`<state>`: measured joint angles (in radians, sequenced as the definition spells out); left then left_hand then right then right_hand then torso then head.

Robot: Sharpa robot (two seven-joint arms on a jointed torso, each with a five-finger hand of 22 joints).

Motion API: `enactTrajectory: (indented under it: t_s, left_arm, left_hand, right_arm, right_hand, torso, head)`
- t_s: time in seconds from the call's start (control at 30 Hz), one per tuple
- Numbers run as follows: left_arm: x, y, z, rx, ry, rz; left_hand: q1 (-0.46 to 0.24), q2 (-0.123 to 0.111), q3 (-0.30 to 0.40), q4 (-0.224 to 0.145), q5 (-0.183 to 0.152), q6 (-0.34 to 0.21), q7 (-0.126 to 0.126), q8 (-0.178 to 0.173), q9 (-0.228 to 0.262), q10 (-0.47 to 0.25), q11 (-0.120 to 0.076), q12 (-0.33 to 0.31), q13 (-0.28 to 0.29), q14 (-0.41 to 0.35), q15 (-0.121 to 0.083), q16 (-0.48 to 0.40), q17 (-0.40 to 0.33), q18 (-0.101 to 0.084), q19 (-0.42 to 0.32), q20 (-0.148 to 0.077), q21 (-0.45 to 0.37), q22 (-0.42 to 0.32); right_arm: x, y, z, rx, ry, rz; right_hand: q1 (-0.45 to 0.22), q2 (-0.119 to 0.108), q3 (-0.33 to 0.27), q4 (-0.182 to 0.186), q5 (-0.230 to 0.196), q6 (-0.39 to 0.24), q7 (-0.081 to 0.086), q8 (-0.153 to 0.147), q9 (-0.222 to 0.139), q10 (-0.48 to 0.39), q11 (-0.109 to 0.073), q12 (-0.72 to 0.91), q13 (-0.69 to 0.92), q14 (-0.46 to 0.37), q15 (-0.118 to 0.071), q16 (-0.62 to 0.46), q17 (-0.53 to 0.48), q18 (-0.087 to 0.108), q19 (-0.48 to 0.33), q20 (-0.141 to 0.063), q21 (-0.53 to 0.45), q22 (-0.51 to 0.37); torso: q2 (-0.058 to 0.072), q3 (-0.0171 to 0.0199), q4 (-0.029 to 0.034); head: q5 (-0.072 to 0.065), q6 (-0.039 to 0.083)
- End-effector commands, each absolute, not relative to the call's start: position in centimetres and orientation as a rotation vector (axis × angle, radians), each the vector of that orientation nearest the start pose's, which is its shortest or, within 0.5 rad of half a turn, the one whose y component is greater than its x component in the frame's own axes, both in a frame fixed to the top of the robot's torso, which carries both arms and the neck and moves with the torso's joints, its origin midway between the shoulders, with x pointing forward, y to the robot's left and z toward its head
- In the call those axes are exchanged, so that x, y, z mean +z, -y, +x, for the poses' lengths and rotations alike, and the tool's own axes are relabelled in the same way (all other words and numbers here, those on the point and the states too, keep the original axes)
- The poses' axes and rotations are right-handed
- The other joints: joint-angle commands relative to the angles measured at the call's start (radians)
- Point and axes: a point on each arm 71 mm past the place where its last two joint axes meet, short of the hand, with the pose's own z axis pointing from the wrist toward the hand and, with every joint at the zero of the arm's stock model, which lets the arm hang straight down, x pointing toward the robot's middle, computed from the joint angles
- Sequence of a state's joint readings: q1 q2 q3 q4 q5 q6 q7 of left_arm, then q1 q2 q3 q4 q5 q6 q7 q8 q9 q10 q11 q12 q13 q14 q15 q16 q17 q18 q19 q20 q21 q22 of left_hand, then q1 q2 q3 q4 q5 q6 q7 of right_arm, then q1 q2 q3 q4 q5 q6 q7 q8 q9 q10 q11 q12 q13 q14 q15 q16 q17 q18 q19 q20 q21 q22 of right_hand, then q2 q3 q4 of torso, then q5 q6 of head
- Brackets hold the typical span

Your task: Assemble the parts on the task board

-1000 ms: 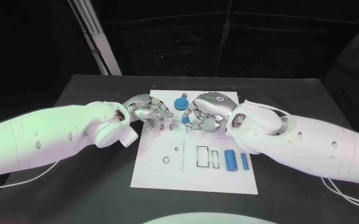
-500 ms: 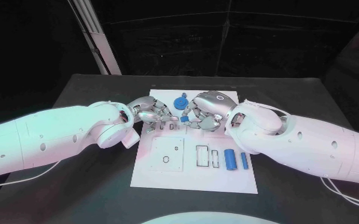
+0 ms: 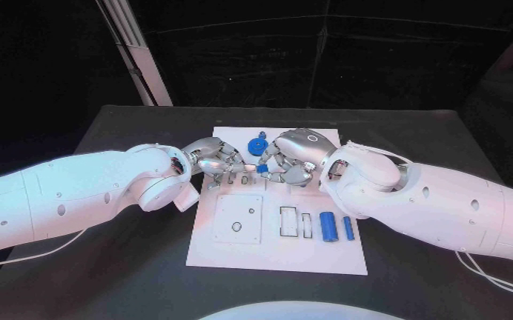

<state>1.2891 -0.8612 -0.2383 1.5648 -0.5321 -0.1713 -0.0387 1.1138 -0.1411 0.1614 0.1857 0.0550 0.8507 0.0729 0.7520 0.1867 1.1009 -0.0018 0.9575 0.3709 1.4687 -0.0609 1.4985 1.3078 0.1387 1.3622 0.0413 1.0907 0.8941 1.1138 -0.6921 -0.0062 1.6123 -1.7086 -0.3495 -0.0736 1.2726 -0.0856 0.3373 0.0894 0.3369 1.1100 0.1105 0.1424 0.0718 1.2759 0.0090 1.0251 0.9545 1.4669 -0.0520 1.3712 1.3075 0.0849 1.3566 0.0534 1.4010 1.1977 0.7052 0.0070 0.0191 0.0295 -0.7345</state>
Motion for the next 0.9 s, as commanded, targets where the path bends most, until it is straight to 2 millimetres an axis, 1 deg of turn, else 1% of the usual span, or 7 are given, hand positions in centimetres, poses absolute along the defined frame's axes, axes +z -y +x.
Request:
enactTrajectory:
  t_s: [0.03,0.23,0.5,0.67,0.8,0.9]
  left_arm:
    - [-22.80,-20.08,45.93,-1.066,-2.093,-0.615]
    - [-22.84,-19.96,45.95,-1.065,-2.098,-0.614]
    - [-22.90,-19.85,45.98,-1.061,-2.103,-0.614]
    - [-22.94,-19.92,46.01,-1.056,-2.107,-0.617]
    - [-22.97,-20.04,46.04,-1.051,-2.109,-0.619]
    - [-22.99,-20.09,46.06,-1.048,-2.110,-0.620]
  left_hand:
    - [0.005,0.012,-0.008,0.001,-0.003,0.009,0.000,-0.005,-0.002,0.008,0.001,0.004,0.002,0.072,-0.007,0.005,0.129,-0.011,0.007,-0.002,0.005,0.003]
    - [0.024,0.026,-0.019,0.002,-0.002,0.012,0.000,-0.004,-0.004,0.009,0.000,0.004,0.004,0.073,-0.008,0.006,0.131,-0.011,0.008,-0.003,0.009,0.008]
    - [0.031,0.033,-0.024,0.003,-0.002,0.014,-0.001,-0.003,-0.005,0.011,0.000,0.004,0.004,0.074,-0.008,0.008,0.134,-0.012,0.009,-0.003,0.013,0.014]
    - [0.059,0.050,-0.029,-0.003,0.001,0.016,-0.002,-0.002,-0.008,0.013,-0.001,0.003,0.006,0.074,-0.009,0.008,0.136,-0.012,0.009,-0.004,0.016,0.018]
    - [0.093,0.066,-0.021,-0.015,0.006,0.017,-0.003,-0.003,-0.011,0.012,-0.003,-0.001,0.006,0.074,-0.010,0.009,0.137,-0.013,0.009,-0.004,0.019,0.022]
    - [0.112,0.073,-0.014,-0.023,0.006,0.018,-0.004,-0.003,-0.012,0.012,-0.004,-0.005,0.005,0.075,-0.011,0.010,0.138,-0.013,0.009,-0.005,0.020,0.024]
  right_arm:
    - [-18.85,9.15,43.84,0.838,-1.493,-0.462]
    - [-18.71,9.03,43.72,0.844,-1.479,-0.462]
    - [-18.49,8.81,43.46,0.853,-1.461,-0.467]
    - [-18.35,8.79,43.36,0.857,-1.447,-0.463]
    - [-18.27,8.79,43.29,0.858,-1.440,-0.461]
    - [-18.22,8.74,43.24,0.860,-1.436,-0.460]
  right_hand:
    - [0.004,0.001,0.005,0.002,0.004,0.023,-0.016,0.006,0.002,0.006,0.002,0.005,0.002,0.053,-0.005,0.003,0.001,-0.007,0.008,0.001,0.006,0.001]
    - [0.004,0.001,0.006,0.003,0.002,0.023,-0.017,0.006,0.002,0.008,0.002,0.007,0.004,0.053,-0.005,0.004,0.002,-0.007,0.009,0.001,0.007,0.003]
    - [0.004,0.001,0.007,0.003,0.001,0.025,-0.017,0.007,0.003,0.010,0.001,0.010,0.008,0.054,-0.006,0.005,0.004,-0.008,0.012,0.001,0.010,0.008]
    - [0.006,0.000,0.009,0.002,0.001,0.026,-0.019,0.008,0.003,0.012,0.000,0.011,0.010,0.054,-0.006,0.005,0.003,-0.009,0.013,0.001,0.011,0.010]
    - [0.008,0.000,0.010,0.001,0.002,0.027,-0.019,0.008,0.003,0.014,0.000,0.012,0.011,0.054,-0.006,0.005,0.004,-0.009,0.015,0.000,0.012,0.014]
    - [0.009,0.000,0.011,0.001,0.002,0.027,-0.019,0.008,0.003,0.014,-0.001,0.012,0.012,0.054,-0.007,0.005,0.004,-0.010,0.015,0.000,0.013,0.015]
  torso:
    - [0.000,0.0004,-0.0001]
    - [0.000,0.0004,0.0001]
    - [0.000,0.0004,0.0002]
    - [-0.001,0.0005,0.0003]
    - [-0.001,0.0002,0.0006]
    - [0.000,0.0004,0.0006]
  head:
    - [0.000,-0.001]
    - [0.000,-0.002]
    - [0.001,-0.003]
    - [0.001,-0.004]
    - [0.001,-0.005]
    - [0.001,-0.005]
